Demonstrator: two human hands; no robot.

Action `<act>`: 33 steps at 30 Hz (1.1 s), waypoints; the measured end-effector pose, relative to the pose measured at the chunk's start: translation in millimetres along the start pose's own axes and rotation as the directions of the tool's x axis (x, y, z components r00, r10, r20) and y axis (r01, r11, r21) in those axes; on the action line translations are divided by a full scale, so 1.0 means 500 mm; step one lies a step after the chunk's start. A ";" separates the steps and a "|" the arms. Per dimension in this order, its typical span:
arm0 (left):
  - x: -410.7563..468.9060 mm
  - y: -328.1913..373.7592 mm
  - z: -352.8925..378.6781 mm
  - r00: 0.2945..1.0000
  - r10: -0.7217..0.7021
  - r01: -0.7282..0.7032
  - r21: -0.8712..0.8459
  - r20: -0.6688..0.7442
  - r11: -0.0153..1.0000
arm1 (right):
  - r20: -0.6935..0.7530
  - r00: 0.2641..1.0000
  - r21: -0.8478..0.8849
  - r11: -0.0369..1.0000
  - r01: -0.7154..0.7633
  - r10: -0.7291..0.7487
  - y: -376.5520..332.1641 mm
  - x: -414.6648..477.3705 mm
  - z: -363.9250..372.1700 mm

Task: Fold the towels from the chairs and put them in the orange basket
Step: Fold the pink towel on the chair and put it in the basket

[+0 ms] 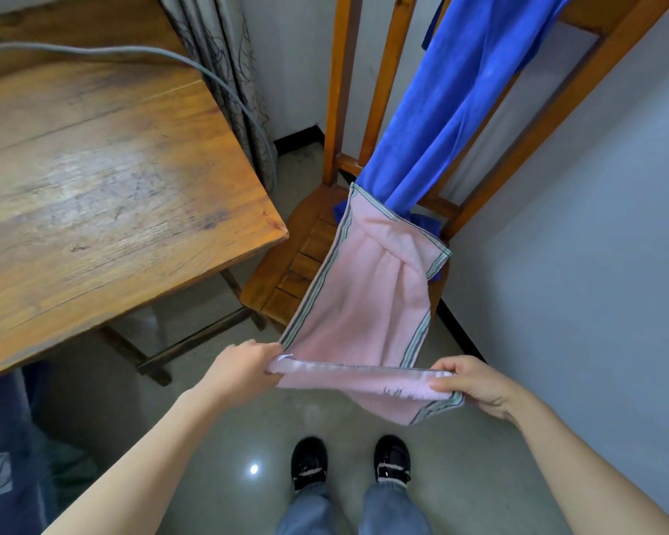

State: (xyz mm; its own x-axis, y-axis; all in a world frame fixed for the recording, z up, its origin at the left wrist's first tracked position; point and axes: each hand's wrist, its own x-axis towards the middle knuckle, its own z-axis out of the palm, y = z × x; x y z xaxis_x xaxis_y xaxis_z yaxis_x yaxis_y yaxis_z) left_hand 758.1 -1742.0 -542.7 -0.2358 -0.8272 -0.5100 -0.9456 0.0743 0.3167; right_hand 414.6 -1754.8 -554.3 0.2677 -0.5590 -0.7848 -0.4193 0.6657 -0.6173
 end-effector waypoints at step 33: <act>0.342 0.163 0.100 0.937 -0.349 0.349 -0.078 0.021 0.934 | -0.644 0.756 0.119 0.991 -0.052 0.117 -0.064 0.340 -0.211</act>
State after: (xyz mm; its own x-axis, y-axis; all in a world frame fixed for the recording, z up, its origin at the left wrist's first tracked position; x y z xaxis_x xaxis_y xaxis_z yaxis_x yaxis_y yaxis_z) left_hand 629.7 -1849.6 -644.1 0.1043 -0.7892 -0.6052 -0.9478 -0.2633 0.1801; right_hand 382.0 -1922.9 -662.0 -0.4056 -0.6630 -0.6293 -0.3261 0.7481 -0.5780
